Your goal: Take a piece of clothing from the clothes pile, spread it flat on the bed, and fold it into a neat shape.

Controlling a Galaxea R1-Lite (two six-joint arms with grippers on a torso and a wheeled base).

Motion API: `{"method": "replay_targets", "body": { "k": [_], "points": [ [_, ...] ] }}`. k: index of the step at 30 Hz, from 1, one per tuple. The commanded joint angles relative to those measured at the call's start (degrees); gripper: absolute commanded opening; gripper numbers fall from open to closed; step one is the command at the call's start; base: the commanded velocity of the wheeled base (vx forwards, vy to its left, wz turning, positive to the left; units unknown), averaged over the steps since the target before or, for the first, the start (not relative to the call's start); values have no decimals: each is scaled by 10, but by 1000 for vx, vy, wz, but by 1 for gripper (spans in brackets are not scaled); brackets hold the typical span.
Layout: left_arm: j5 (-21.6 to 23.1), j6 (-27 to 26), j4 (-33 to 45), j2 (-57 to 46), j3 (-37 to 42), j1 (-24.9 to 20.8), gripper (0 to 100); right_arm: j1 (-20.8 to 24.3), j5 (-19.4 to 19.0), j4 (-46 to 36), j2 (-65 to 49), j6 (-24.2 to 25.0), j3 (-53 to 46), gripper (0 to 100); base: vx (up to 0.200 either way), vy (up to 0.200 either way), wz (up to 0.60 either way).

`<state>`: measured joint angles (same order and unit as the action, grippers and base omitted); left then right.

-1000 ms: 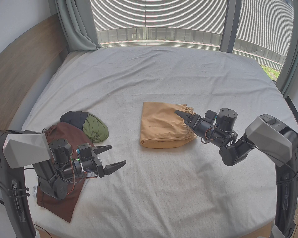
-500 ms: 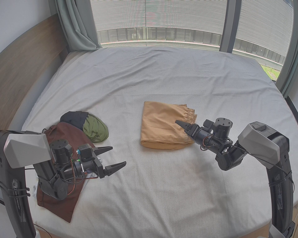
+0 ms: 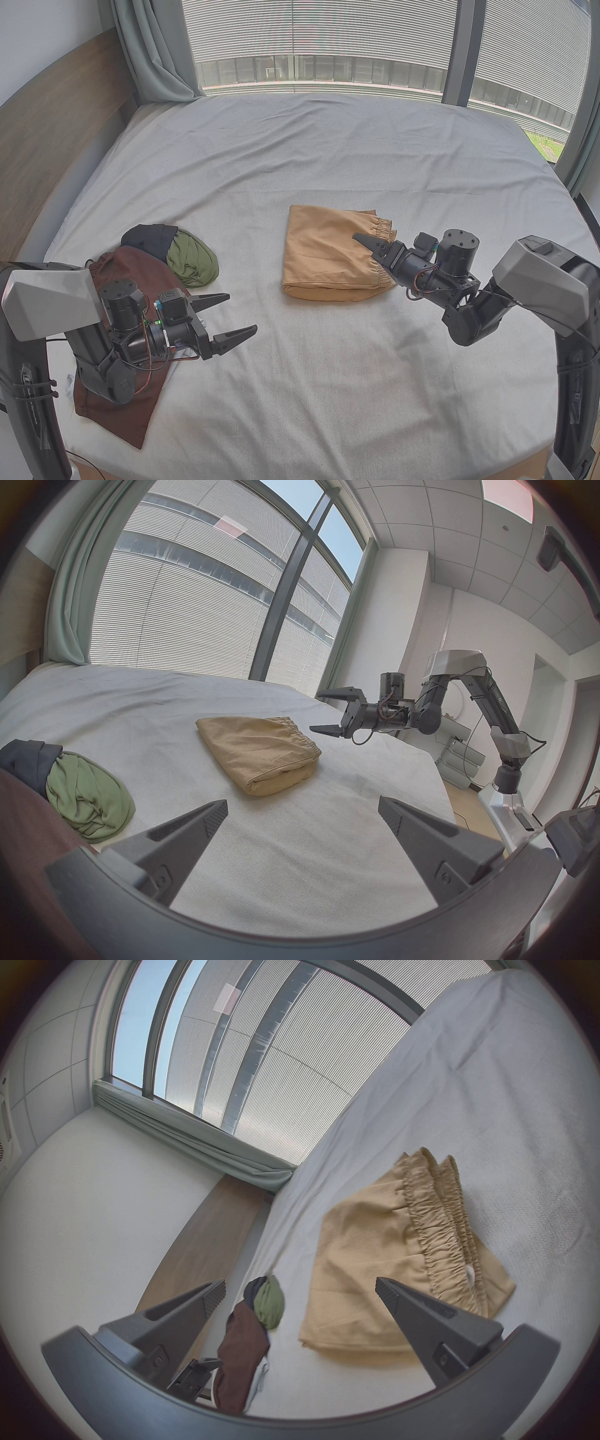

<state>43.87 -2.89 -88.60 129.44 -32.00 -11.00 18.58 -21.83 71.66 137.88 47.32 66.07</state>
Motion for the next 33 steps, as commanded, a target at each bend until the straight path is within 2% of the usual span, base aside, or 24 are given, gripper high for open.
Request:
{"method": "replay_targets", "body": {
  "k": [1,3,5,8,10,12,15,20,22,24,26,33],
  "points": [
    [1,-2,0,-42,26,-17,100,33,1,35,-132,-8,-118,100,0,0,0],
    [1,-3,-1,-47,30,-17,100,39,1,41,-154,-18,-142,100,0,0,0],
    [1,-5,-1,-68,44,-17,100,58,1,51,-215,-52,-217,100,0,0,0],
    [1,-5,0,-104,61,-17,100,78,1,66,-279,-74,-294,100,0,0,0],
    [1,-5,-1,-108,62,-17,100,80,1,67,-285,-77,-302,100,0,0,0],
    [1,-5,0,-156,94,-21,100,85,2,79,-349,-147,-382,100,0,0,0],
    [1,-12,0,-197,134,-26,100,74,2,80,-384,-240,-444,100,0,0,0],
    [17,-16,1,-280,197,-26,100,35,3,90,-442,-377,-555,100,0,0,0],
    [20,-16,1,-313,229,-29,100,2,3,96,-455,-450,-595,100,0,0,0],
    [27,-16,1,-337,251,-37,100,-25,-1,100,-459,-495,-618,100,0,0,0],
    [30,-16,1,-360,270,-39,100,-41,-3,100,-473,-508,-640,100,0,0,0],
    [35,-15,11,-444,320,-62,100,-43,-1,64,-584,-510,-661,100,0,0,0]
  ]
}}
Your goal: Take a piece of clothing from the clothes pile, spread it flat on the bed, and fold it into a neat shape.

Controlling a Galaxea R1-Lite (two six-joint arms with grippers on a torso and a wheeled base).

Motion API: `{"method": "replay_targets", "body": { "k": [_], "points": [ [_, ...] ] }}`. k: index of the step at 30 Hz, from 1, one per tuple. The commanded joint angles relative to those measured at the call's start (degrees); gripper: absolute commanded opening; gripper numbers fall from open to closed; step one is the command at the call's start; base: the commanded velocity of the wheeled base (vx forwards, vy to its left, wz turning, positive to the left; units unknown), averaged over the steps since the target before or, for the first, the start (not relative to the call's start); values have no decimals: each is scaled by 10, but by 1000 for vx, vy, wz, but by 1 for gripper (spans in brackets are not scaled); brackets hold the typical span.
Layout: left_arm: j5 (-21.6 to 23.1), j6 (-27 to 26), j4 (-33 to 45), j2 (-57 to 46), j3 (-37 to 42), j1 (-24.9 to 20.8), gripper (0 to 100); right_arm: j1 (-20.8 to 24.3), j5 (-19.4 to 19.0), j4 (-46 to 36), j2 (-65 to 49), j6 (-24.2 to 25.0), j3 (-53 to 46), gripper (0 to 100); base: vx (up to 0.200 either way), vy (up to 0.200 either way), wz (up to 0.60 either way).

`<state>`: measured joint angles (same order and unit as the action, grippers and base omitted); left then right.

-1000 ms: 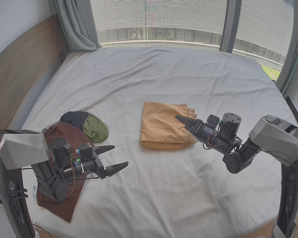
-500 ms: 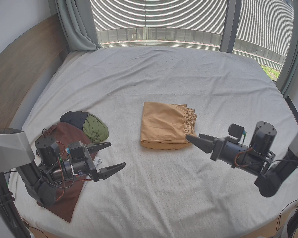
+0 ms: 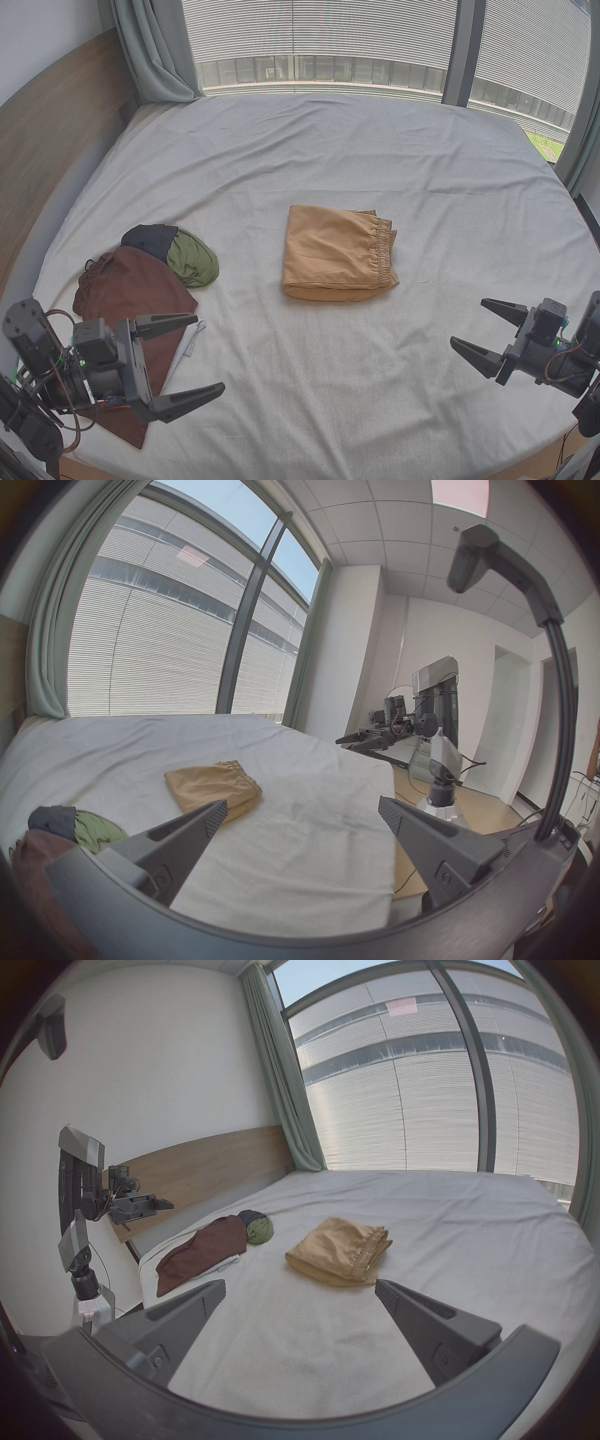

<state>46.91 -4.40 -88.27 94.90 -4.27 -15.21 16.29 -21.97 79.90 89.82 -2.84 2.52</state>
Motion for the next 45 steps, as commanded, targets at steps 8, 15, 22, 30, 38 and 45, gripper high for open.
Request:
{"method": "replay_targets", "body": {
  "k": [8,15,22,30,38,45],
  "points": [
    [-2,-3,41,-163,43,-18,100,-24,10,-145,-307,-14,-25,100,0,0,0],
    [-25,-46,169,-274,43,-17,100,-35,29,-250,-461,-12,-10,100,0,0,0],
    [-93,-46,301,-401,43,-17,100,-86,42,-335,-586,-11,2,100,0,0,0],
    [-120,-49,581,-623,43,-14,100,-129,39,-470,-733,-9,-10,100,0,0,0],
    [-129,-41,777,-840,43,21,100,-144,41,-602,-860,3,-25,100,0,0,0],
    [-176,-43,829,-899,43,55,100,-158,123,-761,-898,10,-25,100,0,0,0]
  ]
}}
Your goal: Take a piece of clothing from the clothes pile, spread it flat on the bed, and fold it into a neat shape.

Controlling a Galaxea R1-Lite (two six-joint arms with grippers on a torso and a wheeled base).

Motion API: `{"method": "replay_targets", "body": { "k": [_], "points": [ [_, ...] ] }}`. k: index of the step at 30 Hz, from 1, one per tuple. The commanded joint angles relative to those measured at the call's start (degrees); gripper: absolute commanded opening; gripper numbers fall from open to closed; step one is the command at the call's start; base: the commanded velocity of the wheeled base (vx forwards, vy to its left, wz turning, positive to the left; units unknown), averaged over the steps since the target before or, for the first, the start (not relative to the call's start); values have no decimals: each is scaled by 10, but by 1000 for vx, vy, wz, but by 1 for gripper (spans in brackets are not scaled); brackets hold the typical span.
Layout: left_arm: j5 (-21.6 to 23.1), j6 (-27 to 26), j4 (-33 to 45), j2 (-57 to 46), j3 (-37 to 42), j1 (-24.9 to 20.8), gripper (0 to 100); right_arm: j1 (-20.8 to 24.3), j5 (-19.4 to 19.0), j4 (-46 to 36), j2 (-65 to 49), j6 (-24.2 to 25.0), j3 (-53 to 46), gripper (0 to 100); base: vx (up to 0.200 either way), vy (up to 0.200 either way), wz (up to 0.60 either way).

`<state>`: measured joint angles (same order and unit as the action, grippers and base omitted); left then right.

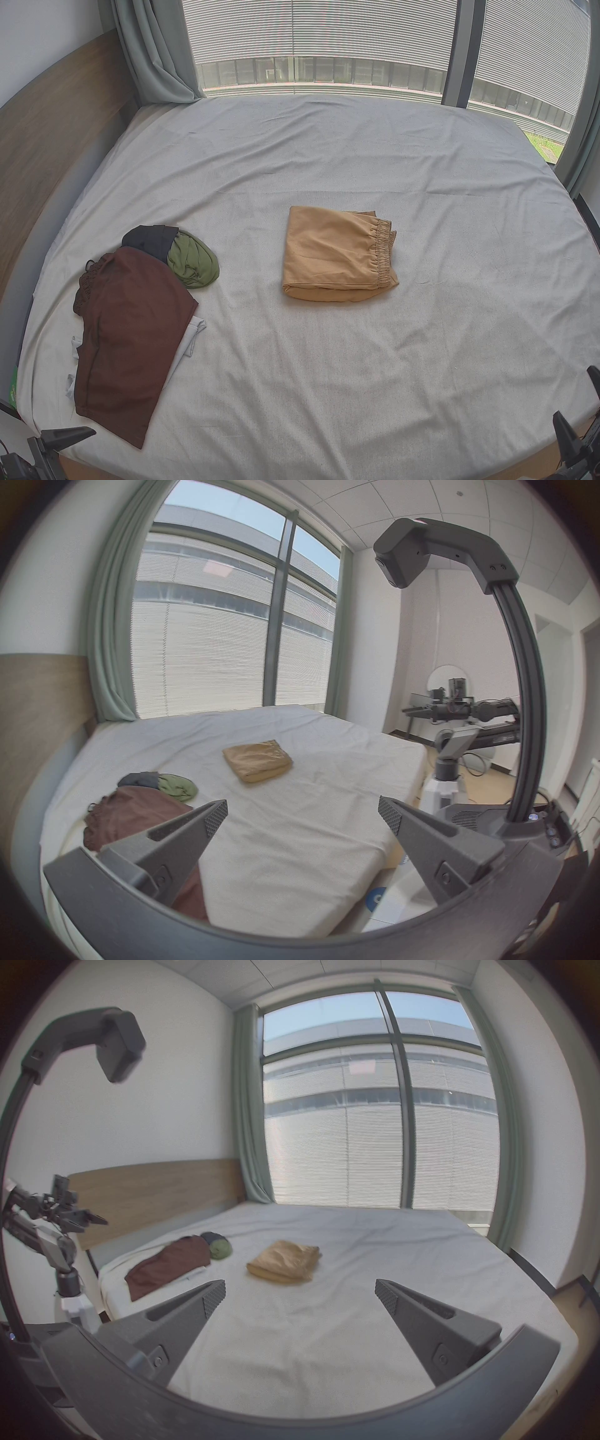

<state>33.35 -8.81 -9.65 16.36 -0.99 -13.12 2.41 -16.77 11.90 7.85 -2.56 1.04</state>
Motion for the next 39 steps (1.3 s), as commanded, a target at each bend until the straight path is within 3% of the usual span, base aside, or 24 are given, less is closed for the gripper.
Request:
{"method": "replay_targets", "body": {
  "k": [1,4,8,11,16,21,23,24,28,30,39],
  "points": [
    [-54,1,42,-113,10,40,100,-19,105,-85,-79,8,-10,100,0,0,0],
    [-71,3,51,-114,10,72,100,-20,175,-101,-79,12,-10,100,0,0,0],
    [-97,5,52,-115,10,90,100,-18,176,-123,-79,27,-9,100,0,0,0],
    [-102,21,53,-152,10,136,100,-19,175,-122,-79,27,-9,100,0,0,0],
    [-131,25,53,-163,10,133,100,-18,173,-122,-79,25,-9,100,0,0,0],
    [-244,38,55,-161,10,133,100,-17,161,-121,-79,20,-9,100,0,0,0],
    [-319,39,61,-160,10,135,100,-18,161,-122,-79,20,-9,100,0,0,0],
    [-328,42,61,-160,10,135,100,-19,160,-122,-79,20,-9,100,0,0,0],
    [-341,64,67,-160,10,134,100,-19,161,-122,-79,20,-9,100,0,0,0],
    [-336,70,107,-161,8,129,100,-18,160,-122,-79,21,-9,100,0,0,0],
    [-337,76,98,-162,8,130,100,-18,161,-122,-79,21,-9,100,0,0,0]
  ]
}}
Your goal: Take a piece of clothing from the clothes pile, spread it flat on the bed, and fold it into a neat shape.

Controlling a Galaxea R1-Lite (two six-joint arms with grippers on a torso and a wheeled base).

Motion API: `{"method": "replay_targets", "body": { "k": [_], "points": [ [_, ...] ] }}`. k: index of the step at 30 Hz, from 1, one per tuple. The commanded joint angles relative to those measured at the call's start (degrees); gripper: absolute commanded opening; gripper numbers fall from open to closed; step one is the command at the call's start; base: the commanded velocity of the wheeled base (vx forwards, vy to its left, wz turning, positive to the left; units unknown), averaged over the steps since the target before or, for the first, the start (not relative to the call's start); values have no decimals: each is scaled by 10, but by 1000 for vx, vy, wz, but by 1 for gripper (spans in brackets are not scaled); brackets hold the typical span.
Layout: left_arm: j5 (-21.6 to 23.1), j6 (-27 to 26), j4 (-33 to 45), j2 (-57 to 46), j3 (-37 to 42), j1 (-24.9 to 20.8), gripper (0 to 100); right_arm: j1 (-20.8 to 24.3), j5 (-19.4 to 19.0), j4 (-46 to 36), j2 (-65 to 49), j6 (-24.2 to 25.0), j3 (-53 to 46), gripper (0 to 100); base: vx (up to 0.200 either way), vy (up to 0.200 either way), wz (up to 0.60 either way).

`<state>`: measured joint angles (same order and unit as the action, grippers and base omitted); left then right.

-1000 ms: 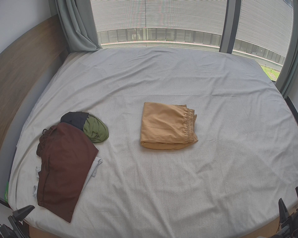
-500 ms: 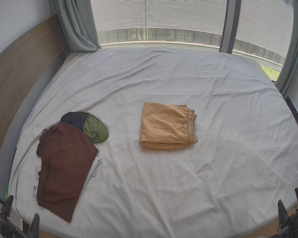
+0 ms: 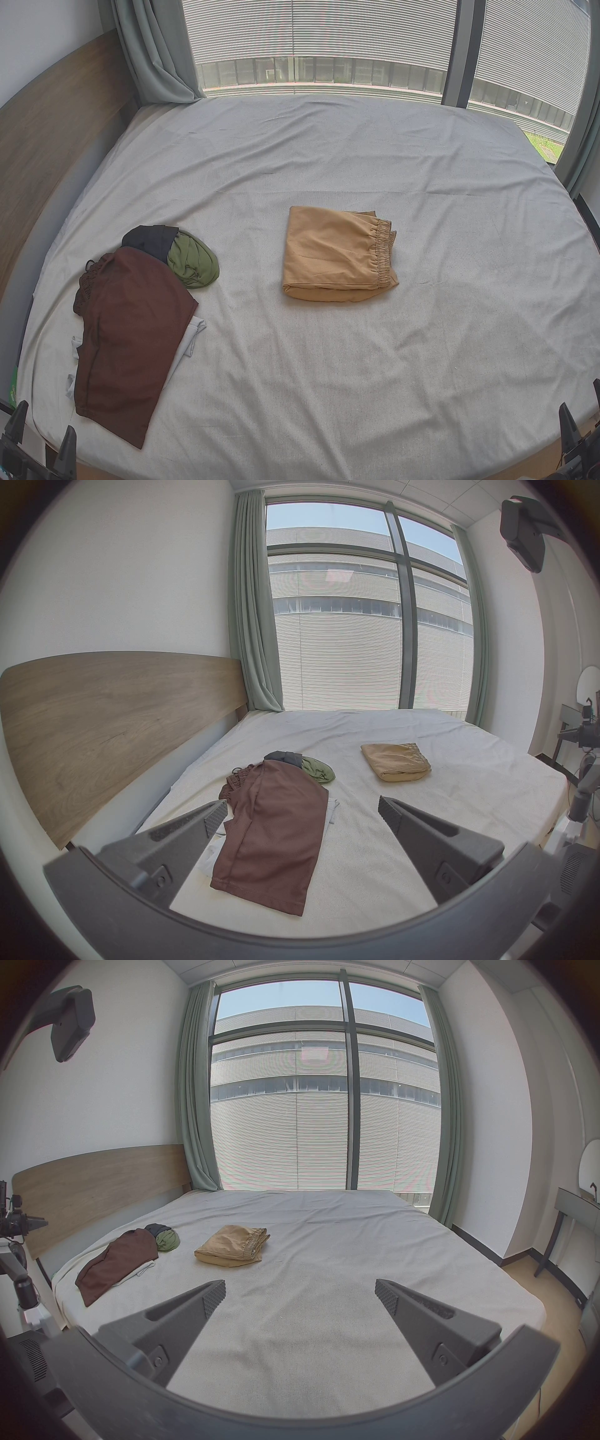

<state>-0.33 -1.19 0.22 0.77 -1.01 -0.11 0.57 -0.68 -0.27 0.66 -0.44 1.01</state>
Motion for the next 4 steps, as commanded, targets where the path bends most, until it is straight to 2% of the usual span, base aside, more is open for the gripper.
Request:
{"method": "replay_targets", "body": {
  "k": [1,4],
  "points": [
    [0,0,0,-6,9,0,100,0,-1,0,-7,0,-9,100,0,0,0],
    [0,1,0,-6,9,0,100,0,0,0,-7,0,-9,100,0,0,0]
  ]
}}
